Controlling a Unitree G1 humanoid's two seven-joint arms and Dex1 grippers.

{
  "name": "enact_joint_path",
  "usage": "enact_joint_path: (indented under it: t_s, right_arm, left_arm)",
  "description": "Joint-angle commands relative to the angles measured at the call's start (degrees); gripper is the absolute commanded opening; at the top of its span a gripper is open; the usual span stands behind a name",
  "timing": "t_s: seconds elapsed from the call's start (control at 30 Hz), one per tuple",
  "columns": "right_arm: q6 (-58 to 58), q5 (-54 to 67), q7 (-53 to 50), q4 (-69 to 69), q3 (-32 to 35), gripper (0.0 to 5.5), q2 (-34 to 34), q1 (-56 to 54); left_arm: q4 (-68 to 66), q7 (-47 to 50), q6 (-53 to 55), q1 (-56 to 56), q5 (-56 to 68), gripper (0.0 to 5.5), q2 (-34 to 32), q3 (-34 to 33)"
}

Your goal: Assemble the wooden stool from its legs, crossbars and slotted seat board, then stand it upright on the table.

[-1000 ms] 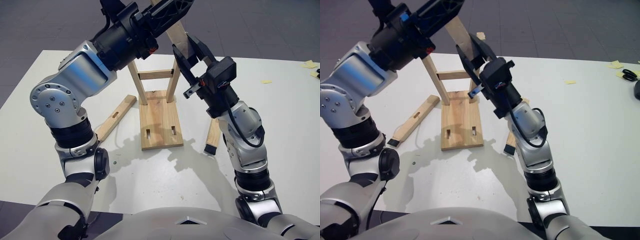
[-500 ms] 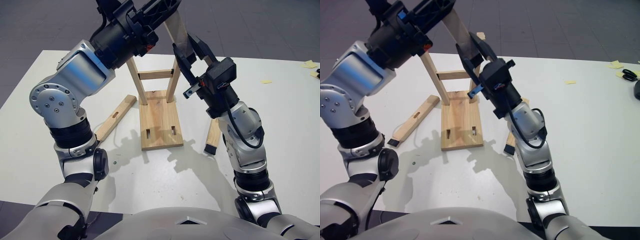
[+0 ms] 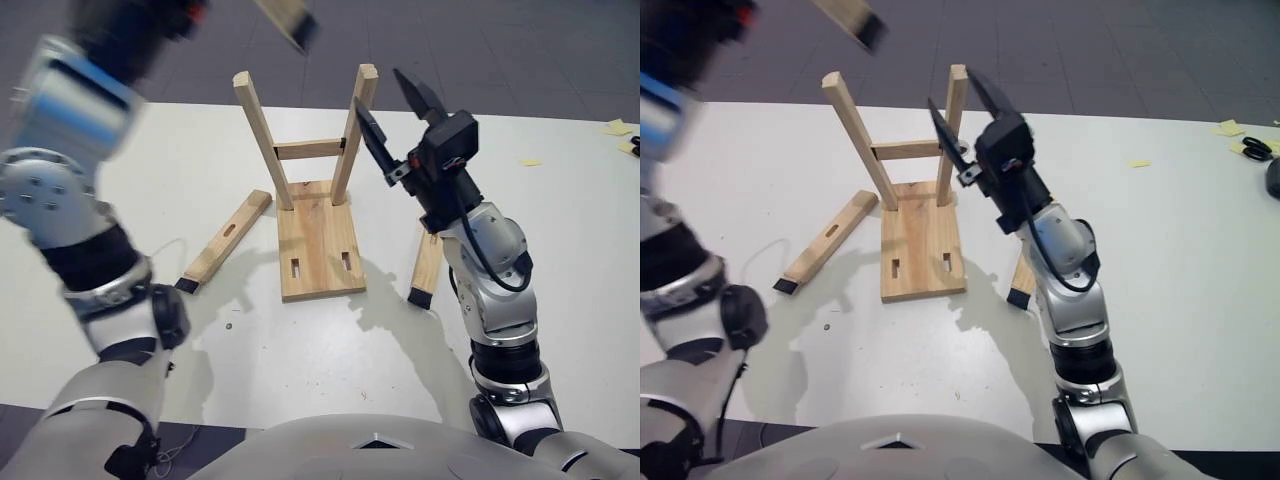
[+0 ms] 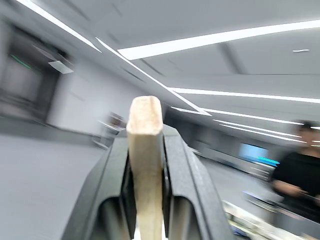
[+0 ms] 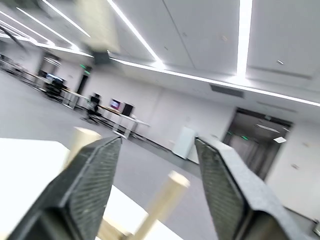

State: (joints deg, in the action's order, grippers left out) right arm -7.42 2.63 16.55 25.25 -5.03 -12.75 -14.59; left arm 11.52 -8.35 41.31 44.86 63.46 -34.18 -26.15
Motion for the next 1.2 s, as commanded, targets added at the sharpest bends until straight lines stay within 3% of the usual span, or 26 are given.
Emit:
enact_joint_path:
  t_s: [0.03, 0.2, 0.47, 1.2]
  right_arm:
    - [-1.0, 0.4, -1.1, 0.2, 4.1, 3.44, -1.5, 2.2]
    - [-1.0, 0.6, -1.5, -0.5, 7.0, 4.25, -2.4, 2.6]
    - [-0.3, 0.7, -1.7, -1.5, 6.9, 5.39, -1.9, 2.5]
    - [0.4, 0.6, -1.8, -2.8, 6.4, 5.4, -1.4, 1.9]
  left_arm:
    - [0.2, -12.4, -4.0, -15.4, -14.1, 0.42, -8.9, 5.4]
    - [-1.8, -20.7, -8.1, -26.1, -18.5, 0.42, -7.1, 6.1]
    - [-8.0, -23.6, -11.6, -29.4, -23.8, 0.42, -0.5, 10.3]
    - [-17.7, -26.5, -15.4, -29.0, -30.3, 0.42, 5.0, 12.0]
